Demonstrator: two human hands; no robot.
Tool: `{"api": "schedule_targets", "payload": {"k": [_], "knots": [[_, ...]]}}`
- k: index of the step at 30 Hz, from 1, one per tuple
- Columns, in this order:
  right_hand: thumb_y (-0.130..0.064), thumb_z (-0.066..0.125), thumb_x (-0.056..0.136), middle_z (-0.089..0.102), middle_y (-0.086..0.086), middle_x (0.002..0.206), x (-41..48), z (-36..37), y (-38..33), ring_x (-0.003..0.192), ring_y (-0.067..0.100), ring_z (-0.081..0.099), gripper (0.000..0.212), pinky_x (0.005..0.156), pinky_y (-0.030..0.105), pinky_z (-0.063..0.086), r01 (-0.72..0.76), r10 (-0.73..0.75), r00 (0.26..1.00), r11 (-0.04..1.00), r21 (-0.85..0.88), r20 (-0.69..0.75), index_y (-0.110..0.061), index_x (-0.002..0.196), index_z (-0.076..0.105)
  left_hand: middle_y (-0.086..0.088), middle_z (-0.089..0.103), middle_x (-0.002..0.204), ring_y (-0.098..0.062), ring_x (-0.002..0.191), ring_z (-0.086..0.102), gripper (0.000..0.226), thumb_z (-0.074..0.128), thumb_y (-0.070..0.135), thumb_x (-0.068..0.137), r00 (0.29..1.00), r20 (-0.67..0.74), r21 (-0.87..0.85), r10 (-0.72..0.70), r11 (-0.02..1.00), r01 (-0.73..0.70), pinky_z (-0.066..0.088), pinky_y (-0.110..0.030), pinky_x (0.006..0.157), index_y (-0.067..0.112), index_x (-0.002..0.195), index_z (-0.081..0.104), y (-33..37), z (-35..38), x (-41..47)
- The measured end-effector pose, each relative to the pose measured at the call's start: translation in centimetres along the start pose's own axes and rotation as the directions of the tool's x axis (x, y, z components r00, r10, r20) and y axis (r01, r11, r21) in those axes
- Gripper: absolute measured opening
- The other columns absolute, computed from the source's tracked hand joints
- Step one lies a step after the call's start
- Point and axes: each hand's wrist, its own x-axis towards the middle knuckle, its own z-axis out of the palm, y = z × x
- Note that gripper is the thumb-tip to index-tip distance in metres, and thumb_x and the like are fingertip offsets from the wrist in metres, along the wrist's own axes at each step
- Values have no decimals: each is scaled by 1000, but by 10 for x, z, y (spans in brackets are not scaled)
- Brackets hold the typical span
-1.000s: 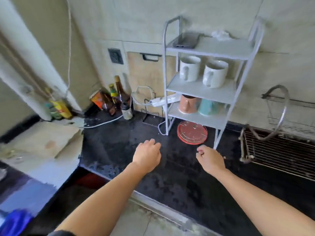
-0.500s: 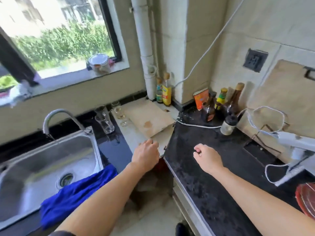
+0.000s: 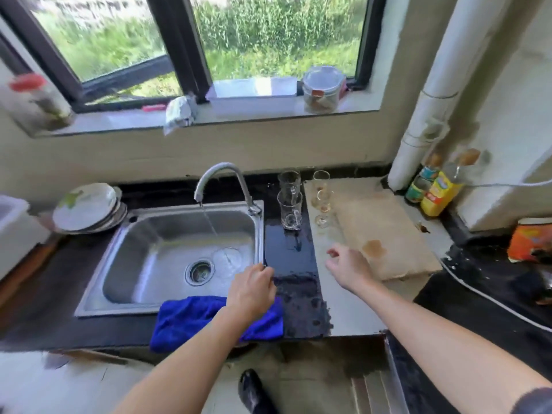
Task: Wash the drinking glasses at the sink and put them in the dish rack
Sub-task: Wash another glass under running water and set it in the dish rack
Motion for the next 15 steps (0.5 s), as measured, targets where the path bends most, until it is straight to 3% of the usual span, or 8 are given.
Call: {"api": "schedule_targets", "payload": {"k": [4, 9, 11, 13, 15], "knots": [[-36, 57, 91, 68, 1, 105, 65, 11, -51, 91, 21, 59, 26, 74, 28, 43, -92, 97, 995, 986, 136, -33, -18, 107, 67, -6, 54, 113, -28, 104, 54, 28, 41, 27, 95, 999, 24, -17, -44, 999, 45, 43, -38, 82, 14, 114, 58, -49, 0, 24], [-49, 45, 97, 67, 10, 92, 126, 22, -97, 64, 20, 50, 44, 61, 27, 37, -348, 369, 927, 913, 214, -65, -9, 96, 63, -6, 54, 117, -27, 106, 54, 31, 40, 28, 96, 996, 77, -43, -51, 998, 55, 42, -38, 84, 15, 118, 57, -108, -3, 55], [-55, 40, 97, 65, 10, 92, 147, 30, -106, 68, 23, 56, 52, 62, 28, 44, -421, 449, 892, 869, 260, -54, -7, 102, 58, -5, 53, 119, -26, 109, 53, 31, 41, 27, 96, 993, 105, -57, -56, 996, 63, 41, -37, 86, 16, 120, 56, -130, -2, 64], [-58, 43, 93, 68, 13, 104, 164, 38, -112, 86, 33, 66, 60, 78, 39, 55, -459, 497, 866, 835, 303, -58, -3, 108, 61, -4, 52, 120, -25, 110, 52, 31, 40, 27, 96, 989, 131, -68, -64, 995, 73, 41, -36, 86, 17, 121, 55, -148, -1, 72], [-43, 49, 94, 71, 14, 98, 177, 48, -112, 86, 34, 68, 43, 80, 46, 57, -471, 523, 850, 803, 364, -53, -2, 95, 62, -4, 51, 121, -24, 111, 52, 31, 40, 27, 96, 986, 150, -81, -71, 993, 84, 42, -36, 87, 17, 122, 55, -161, 1, 79]]}}
